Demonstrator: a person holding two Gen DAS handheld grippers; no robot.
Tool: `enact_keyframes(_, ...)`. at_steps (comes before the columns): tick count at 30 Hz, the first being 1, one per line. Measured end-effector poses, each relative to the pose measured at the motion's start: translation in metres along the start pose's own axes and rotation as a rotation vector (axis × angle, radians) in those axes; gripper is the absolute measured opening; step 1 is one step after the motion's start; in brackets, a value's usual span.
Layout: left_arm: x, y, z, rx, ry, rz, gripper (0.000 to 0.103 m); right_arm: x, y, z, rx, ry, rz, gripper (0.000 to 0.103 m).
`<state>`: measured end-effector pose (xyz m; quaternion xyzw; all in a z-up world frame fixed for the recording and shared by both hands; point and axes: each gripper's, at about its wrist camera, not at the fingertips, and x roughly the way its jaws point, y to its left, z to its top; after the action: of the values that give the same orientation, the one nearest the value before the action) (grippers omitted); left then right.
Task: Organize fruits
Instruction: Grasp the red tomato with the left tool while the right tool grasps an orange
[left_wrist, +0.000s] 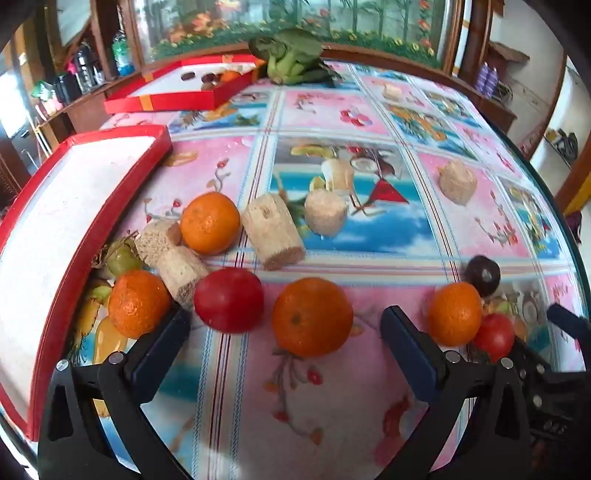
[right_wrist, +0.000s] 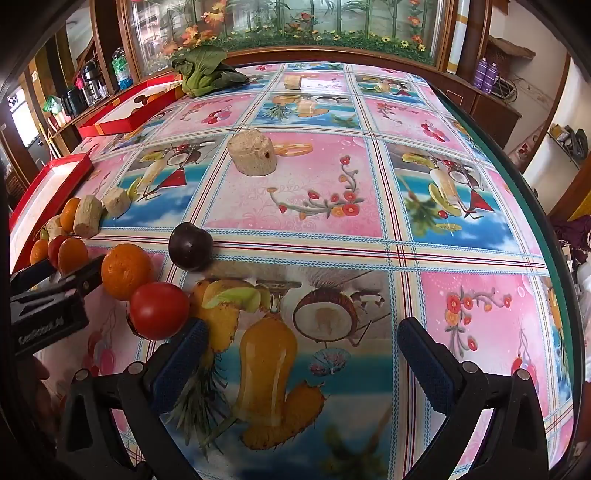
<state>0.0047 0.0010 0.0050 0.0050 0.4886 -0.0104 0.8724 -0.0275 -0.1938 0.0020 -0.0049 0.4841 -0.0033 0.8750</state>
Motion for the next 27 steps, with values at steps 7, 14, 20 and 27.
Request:
enact_keyframes(7,-0.028,0.0,-0.006,0.108,0.073,-0.01,0.103,-0.008,-0.005,-0.003,-0.004,0.077,0.027,0.102)
enact_keyframes(14,-0.075,0.019,-0.003,0.132,-0.038,-0.026,0.103,-0.069,-0.008,-0.014,0.05,-0.007,0.114,0.102)
enact_keyframes(20,-0.092,0.018,0.001,0.173,-0.078,-0.045,0.103,-0.094,0.005,-0.008,0.013,-0.054,0.125,0.102)
enact_keyframes(27,-0.102,0.021,0.002,0.208,-0.102,-0.057,0.103,-0.104,0.022,-0.006,-0.011,-0.084,0.143,0.102)
